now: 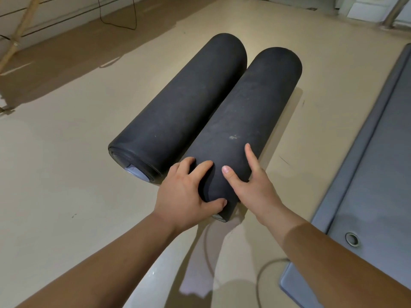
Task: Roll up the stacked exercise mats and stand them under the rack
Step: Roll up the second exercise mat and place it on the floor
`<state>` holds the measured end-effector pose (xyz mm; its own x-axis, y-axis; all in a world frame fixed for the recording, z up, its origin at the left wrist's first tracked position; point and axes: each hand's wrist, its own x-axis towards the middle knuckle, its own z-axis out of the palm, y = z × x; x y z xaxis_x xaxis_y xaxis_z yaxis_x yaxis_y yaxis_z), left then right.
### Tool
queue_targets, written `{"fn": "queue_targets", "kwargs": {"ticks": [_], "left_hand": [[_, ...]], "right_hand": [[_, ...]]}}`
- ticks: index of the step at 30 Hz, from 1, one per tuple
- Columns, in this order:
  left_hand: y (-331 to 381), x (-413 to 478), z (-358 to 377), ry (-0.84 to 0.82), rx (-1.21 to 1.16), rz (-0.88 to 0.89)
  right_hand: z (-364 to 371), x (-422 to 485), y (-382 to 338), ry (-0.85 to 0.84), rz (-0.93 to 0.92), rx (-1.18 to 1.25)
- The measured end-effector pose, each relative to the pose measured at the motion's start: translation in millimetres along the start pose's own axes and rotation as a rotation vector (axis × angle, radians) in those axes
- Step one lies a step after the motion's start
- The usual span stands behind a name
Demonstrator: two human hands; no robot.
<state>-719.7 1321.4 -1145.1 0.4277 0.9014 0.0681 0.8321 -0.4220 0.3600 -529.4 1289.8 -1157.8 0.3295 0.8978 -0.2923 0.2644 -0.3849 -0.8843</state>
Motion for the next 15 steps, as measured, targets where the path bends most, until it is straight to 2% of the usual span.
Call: {"fn": "queue_targets", "kwargs": {"ticks": [5,9,15], "left_hand": [[-5.2,-2.5,13.0,-0.043,-0.032,-0.045],[0.7,-3.9,14.9,-0.097,-0.017,-0.033],[-2.3,2.5,-8.0,-0.056,-0.022,-0.048]], "right_hand": [[-0.1,-2.1,3.0,0.006,-0.004,-0.254],[-4.3,-4.9,6.7,0.007,-0.007,-0.358],[-13.5,-0.5,3.5,-0.007,-0.082,-0.145]]}}
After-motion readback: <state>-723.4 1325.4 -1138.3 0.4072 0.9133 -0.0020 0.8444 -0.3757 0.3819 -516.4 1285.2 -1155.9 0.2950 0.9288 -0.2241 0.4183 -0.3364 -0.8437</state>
